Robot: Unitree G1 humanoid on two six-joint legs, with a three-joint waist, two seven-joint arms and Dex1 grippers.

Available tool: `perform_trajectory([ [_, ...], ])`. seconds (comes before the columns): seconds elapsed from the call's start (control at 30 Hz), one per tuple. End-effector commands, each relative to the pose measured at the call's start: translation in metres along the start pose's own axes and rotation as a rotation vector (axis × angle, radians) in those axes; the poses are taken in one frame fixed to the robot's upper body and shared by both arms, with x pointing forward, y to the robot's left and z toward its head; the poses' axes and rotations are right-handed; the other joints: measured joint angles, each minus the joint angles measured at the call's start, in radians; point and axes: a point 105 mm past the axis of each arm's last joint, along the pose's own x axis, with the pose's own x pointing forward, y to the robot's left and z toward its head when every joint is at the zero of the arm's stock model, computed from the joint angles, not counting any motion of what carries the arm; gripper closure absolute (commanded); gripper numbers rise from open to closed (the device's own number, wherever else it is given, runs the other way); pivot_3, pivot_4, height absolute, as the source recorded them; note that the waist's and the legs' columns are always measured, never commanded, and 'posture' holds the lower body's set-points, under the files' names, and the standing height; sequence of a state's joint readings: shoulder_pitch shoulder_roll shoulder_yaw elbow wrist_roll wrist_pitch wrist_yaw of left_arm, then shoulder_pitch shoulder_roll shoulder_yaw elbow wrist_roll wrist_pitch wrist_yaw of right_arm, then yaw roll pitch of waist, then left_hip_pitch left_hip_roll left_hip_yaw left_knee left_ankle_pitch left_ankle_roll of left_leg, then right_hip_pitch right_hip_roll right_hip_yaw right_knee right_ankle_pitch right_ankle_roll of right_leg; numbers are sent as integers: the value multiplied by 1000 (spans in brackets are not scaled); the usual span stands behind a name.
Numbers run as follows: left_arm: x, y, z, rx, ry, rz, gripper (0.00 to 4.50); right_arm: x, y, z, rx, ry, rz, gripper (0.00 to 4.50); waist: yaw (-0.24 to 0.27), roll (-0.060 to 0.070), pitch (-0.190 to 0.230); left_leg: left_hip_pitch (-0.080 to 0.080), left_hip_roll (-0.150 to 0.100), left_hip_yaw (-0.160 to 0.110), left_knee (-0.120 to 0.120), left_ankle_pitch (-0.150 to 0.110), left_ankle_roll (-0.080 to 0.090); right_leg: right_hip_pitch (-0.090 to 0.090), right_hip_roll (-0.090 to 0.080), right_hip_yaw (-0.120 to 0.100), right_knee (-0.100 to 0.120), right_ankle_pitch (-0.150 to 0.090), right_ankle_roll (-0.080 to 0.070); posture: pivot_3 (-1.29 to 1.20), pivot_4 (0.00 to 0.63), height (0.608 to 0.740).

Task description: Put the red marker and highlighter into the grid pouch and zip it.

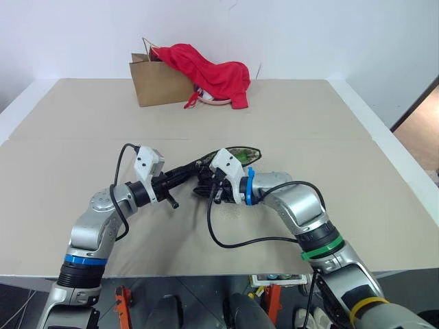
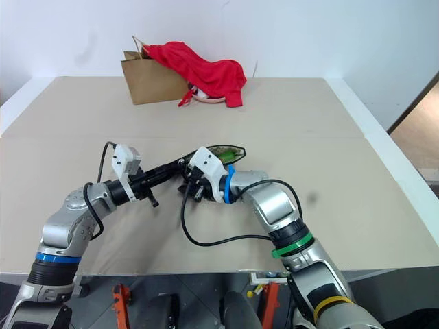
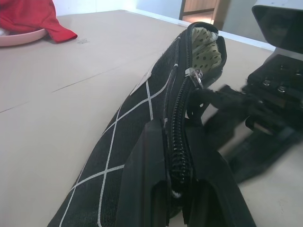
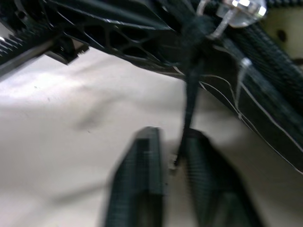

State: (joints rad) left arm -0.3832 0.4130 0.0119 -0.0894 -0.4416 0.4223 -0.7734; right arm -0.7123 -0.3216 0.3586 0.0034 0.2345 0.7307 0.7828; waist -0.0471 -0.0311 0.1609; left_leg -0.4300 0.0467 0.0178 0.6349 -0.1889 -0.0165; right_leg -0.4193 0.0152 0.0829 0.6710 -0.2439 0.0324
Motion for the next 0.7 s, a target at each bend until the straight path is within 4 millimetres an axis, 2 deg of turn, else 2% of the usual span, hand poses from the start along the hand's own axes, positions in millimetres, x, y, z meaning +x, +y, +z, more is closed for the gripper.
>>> perform_trajectory([
  [0.03, 0, -4, 9, 34, -26, -20, 4500, -7, 0, 14, -44, -52, -9, 4471, 0, 0, 0, 0, 0, 0, 0, 0, 0, 0, 0, 0, 0, 0, 0, 0, 150, 740],
  [0.23, 2, -4, 7, 34, -25, -20, 4500, -14, -4, 12, -51, -40, -27, 4471, 0, 0, 0, 0, 0, 0, 0, 0, 0, 0, 0, 0, 0, 0, 0, 0, 150, 740],
  [0.27, 2, -4, 7, 36, -25, -19, 4500, -20, -10, 9, -56, -27, -50, 4471, 0, 0, 0, 0, 0, 0, 0, 0, 0, 0, 0, 0, 0, 0, 0, 0, 150, 740],
  [0.37, 0, -2, 6, 42, -23, -8, 4500, -49, -28, 2, -74, 8, -114, 4471, 3, 0, 0, 0, -1, 0, 0, 0, 0, 0, -1, 0, 0, -1, 1, 0, 150, 740],
  [0.5, -4, -1, 5, 44, -22, 5, 4500, -108, -69, -16, -96, 102, -310, 4471, 5, 0, 0, -1, -1, 0, 0, 0, 0, 0, -2, 0, -1, -2, 2, 0, 150, 740],
  [0.7, -4, 0, 4, 46, -23, 7, 4500, -155, -105, -28, -74, 154, -496, 4471, -2, 0, 0, 0, -1, 2, 0, 0, 0, 0, -1, 1, -2, -3, 4, 0, 150, 740],
])
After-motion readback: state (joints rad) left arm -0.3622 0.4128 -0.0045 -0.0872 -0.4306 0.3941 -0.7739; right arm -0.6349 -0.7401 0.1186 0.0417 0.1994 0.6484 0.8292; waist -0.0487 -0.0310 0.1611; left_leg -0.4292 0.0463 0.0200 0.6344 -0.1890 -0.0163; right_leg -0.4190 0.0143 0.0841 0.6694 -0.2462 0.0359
